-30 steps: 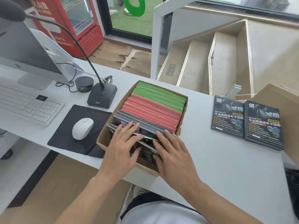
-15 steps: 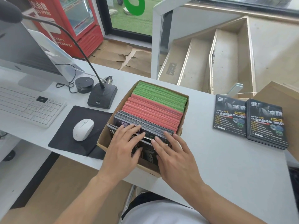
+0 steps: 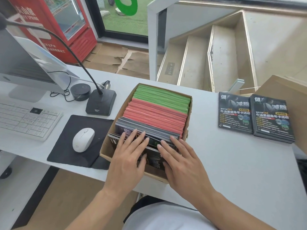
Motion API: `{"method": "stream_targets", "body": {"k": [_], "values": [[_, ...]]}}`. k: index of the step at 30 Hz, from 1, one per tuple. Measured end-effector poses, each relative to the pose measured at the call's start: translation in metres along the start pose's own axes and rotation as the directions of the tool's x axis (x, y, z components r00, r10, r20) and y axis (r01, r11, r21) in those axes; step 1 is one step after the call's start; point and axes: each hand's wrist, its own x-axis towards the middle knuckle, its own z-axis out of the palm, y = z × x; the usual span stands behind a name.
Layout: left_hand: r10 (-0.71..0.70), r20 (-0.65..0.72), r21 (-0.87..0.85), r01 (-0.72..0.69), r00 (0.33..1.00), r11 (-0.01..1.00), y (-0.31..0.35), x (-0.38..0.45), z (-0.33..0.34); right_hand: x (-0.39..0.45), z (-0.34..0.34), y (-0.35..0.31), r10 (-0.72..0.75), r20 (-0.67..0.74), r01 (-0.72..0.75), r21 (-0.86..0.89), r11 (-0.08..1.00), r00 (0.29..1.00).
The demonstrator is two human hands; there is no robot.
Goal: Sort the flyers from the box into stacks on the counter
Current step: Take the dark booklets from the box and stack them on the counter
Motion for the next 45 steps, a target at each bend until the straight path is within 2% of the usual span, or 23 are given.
{"method": "stream_targets", "body": {"k": [4,6,8,11,15,17,19,21,23,25,26,29,32,34,37,40,43,45], "values": [[0.036,0.049,-0.014,-0.035,0.998,0.999,-0.004,0.006,-0.002,-0.005,0.0,-0.01,0.031,-0.048,-0.021,0.195,0.981,0.998],[0.058,0.081,-0.012,-0.057,0.995,0.998,-0.007,0.009,-0.006,-0.004,0.0,-0.017,0.116,-0.003,-0.11,0.292,0.95,0.993],[0.098,0.117,0.002,-0.099,0.988,0.995,-0.01,0.011,-0.013,0.0,0.0,-0.019,0.157,0.064,-0.168,0.273,0.947,0.986],[0.146,0.244,0.015,-0.154,0.959,0.988,-0.015,0.022,-0.028,0.008,-0.007,-0.019,0.203,0.129,-0.234,0.313,0.92,0.971],[0.175,0.427,-0.023,-0.183,0.887,0.983,-0.016,0.043,-0.057,0.02,-0.031,-0.021,0.247,0.065,-0.25,0.447,0.859,0.967],[0.212,0.457,-0.092,-0.191,0.864,0.977,-0.014,0.053,-0.069,0.029,-0.053,-0.022,0.321,0.03,-0.274,0.603,0.749,0.946],[0.231,0.383,-0.182,-0.172,0.895,0.968,-0.006,0.064,-0.082,0.04,-0.073,-0.018,0.434,-0.003,-0.286,0.749,0.598,0.901],[0.124,0.302,-0.434,0.021,0.945,0.9,0.012,0.077,-0.092,0.05,-0.089,-0.003,0.545,-0.002,-0.281,0.856,0.435,0.838],[-0.078,0.312,-0.693,0.283,0.947,0.663,0.033,0.087,-0.088,0.056,-0.1,0.017,0.62,0.065,-0.266,0.935,0.237,0.782],[-0.206,0.377,-0.772,0.429,0.903,0.469,0.054,0.097,-0.071,0.053,-0.105,0.035,0.648,0.191,-0.264,0.964,0.016,0.737],[-0.248,0.406,-0.785,0.475,0.88,0.399,0.063,0.101,-0.059,0.049,-0.106,0.042,0.652,0.238,-0.274,0.961,-0.048,0.72],[-0.311,0.462,-0.796,0.543,0.831,0.267,0.087,0.114,-0.024,0.028,-0.1,0.059,0.666,0.267,-0.316,0.947,-0.05,0.696],[-0.27,0.473,-0.811,0.535,0.838,0.238,0.118,0.12,0.01,0.003,-0.097,0.084,0.74,0.144,-0.267,0.963,0.049,0.657],[-0.252,0.47,-0.822,0.523,0.846,0.226,0.137,0.121,0.037,-0.014,-0.096,0.106,0.747,0.086,-0.265,0.956,0.124,0.659],[-0.256,0.44,-0.837,0.496,0.861,0.23,0.16,0.118,0.08,-0.038,-0.088,0.136,0.74,0.127,-0.294,0.951,0.099,0.66],[-0.23,0.45,-0.841,0.496,0.863,0.215,0.17,0.114,0.109,-0.056,-0.081,0.153,0.765,0.166,-0.303,0.952,0.039,0.622],[-0.167,0.466,-0.821,0.495,0.869,0.285,0.174,0.116,0.121,-0.069,-0.077,0.167,0.775,0.182,-0.337,0.941,0.043,0.605],[-0.175,0.487,-0.794,0.517,0.856,0.32,0.176,0.115,0.124,-0.076,-0.074,0.171,0.775,0.204,-0.364,0.931,0.036,0.598]]}}
